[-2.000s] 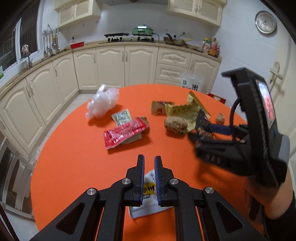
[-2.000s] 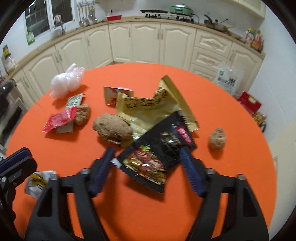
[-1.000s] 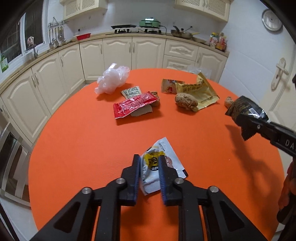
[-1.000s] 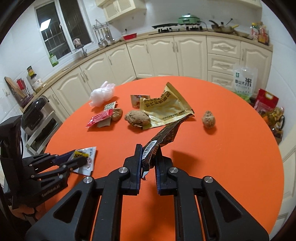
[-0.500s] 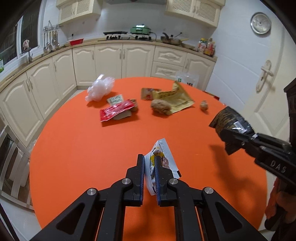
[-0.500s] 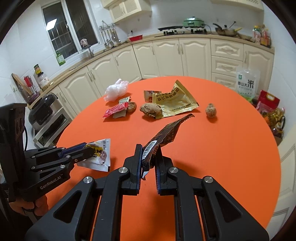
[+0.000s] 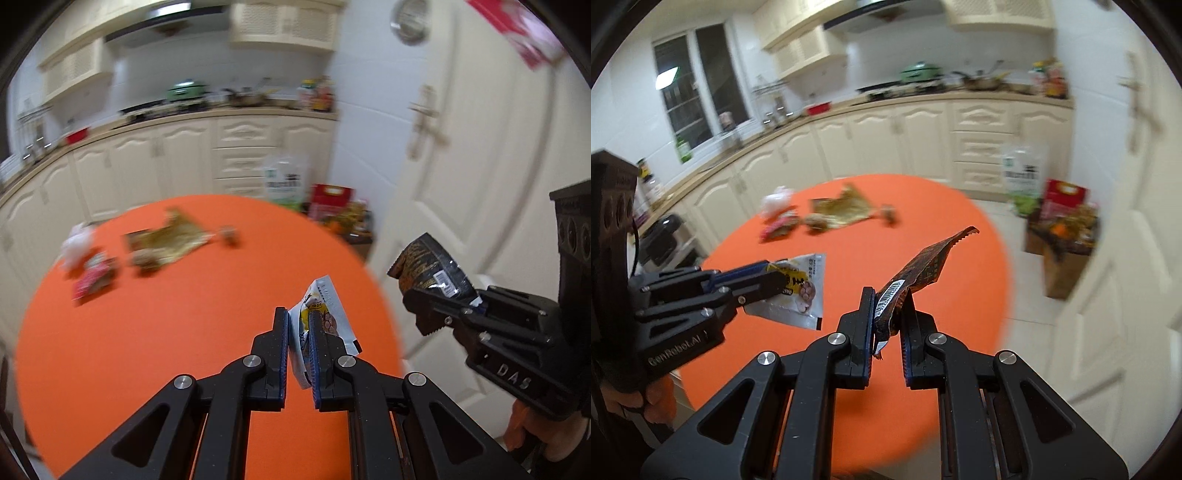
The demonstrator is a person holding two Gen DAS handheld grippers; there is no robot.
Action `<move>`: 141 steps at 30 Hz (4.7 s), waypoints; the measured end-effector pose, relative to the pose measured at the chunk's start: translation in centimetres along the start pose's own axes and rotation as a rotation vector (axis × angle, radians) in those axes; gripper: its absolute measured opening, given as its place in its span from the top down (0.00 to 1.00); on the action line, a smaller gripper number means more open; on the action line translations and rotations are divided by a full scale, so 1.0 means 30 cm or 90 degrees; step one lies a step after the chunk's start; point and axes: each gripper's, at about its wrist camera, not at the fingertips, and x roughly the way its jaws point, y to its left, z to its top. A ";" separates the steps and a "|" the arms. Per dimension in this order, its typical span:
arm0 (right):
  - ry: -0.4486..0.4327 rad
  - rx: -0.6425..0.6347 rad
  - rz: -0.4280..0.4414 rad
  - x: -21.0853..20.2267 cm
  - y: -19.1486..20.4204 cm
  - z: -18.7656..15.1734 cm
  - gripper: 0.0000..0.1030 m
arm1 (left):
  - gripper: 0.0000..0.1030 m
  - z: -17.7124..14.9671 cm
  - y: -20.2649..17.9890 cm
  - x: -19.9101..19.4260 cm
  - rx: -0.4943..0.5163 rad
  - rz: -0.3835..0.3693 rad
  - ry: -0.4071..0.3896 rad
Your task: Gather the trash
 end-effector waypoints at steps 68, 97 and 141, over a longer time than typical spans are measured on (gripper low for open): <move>0.000 0.060 -0.094 -0.154 0.030 -0.047 0.25 | 0.27 -0.058 0.320 -0.149 -0.005 0.185 0.003; 0.145 -0.112 0.026 0.868 0.385 0.357 0.25 | 0.58 0.112 0.925 0.393 -0.009 0.188 0.110; 0.108 -0.074 0.038 0.412 0.206 0.137 0.59 | 0.47 -0.037 0.476 0.048 -0.054 0.164 0.045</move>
